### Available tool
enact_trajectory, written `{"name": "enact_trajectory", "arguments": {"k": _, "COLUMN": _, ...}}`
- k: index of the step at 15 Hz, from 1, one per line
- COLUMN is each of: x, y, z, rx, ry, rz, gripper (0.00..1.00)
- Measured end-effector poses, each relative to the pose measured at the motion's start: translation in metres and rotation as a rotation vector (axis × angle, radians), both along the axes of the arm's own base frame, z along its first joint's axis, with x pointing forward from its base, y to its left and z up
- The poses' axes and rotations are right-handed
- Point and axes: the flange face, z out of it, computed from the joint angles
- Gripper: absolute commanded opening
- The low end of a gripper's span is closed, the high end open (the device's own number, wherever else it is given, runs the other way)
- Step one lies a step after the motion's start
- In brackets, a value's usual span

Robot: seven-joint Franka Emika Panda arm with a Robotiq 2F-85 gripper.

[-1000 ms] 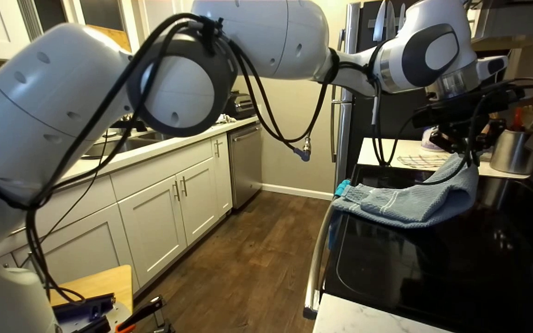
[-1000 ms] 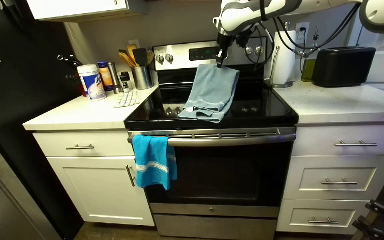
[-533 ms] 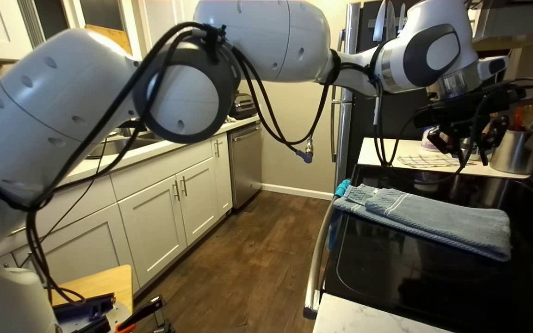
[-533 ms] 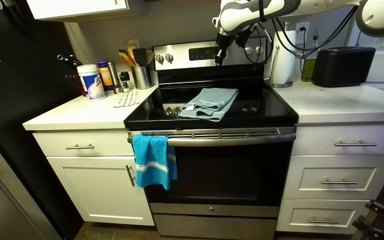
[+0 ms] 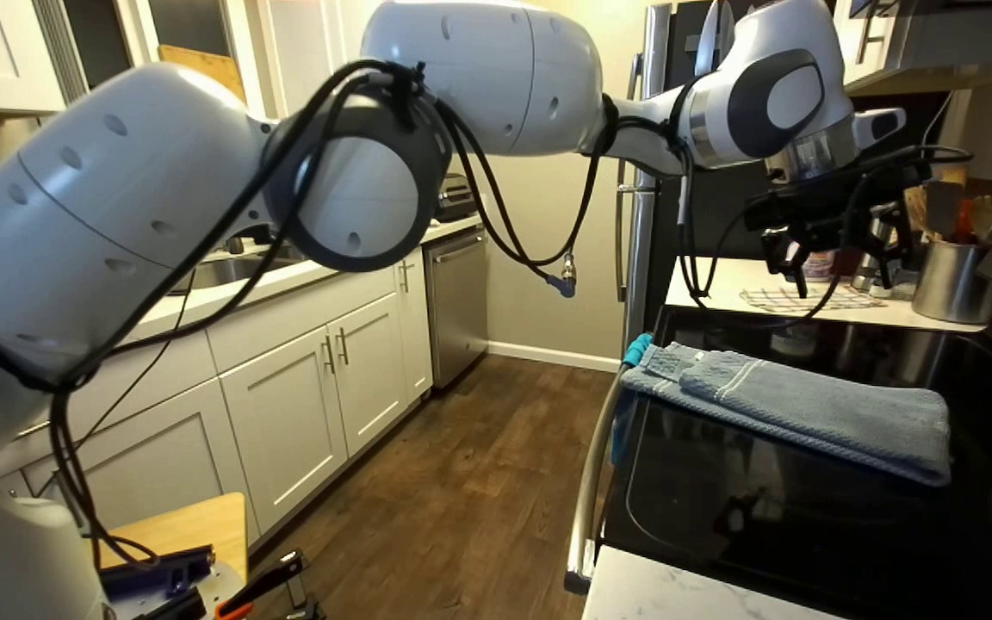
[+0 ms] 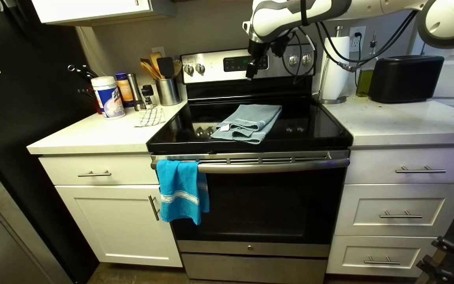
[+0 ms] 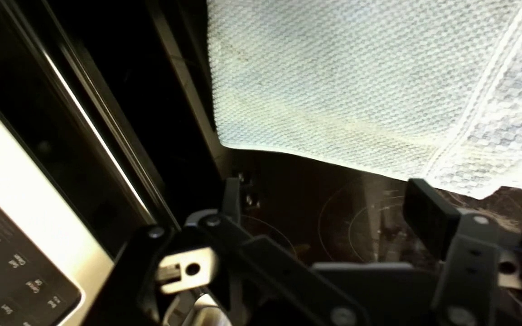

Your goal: Put the light-blue cloth on the stove

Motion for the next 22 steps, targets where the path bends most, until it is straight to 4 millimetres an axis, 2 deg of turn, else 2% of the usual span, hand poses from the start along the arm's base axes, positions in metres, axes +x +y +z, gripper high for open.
{"name": "enact_trajectory", "arguments": {"k": 9, "x": 0.002, "y": 0.105, "z": 0.005, "rx": 0.028, "ry": 0.051, "rz": 0.122, "gripper": 1.0}}
{"name": "enact_trajectory", "arguments": {"k": 19, "x": -0.005, "y": 0.185, "z": 0.0, "rx": 0.057, "ry": 0.086, "rz": 0.143, "gripper": 1.0}}
{"name": "enact_trajectory", "arguments": {"k": 22, "x": -0.006, "y": 0.193, "z": 0.0, "rx": 0.059, "ry": 0.087, "rz": 0.147, "gripper": 1.0}}
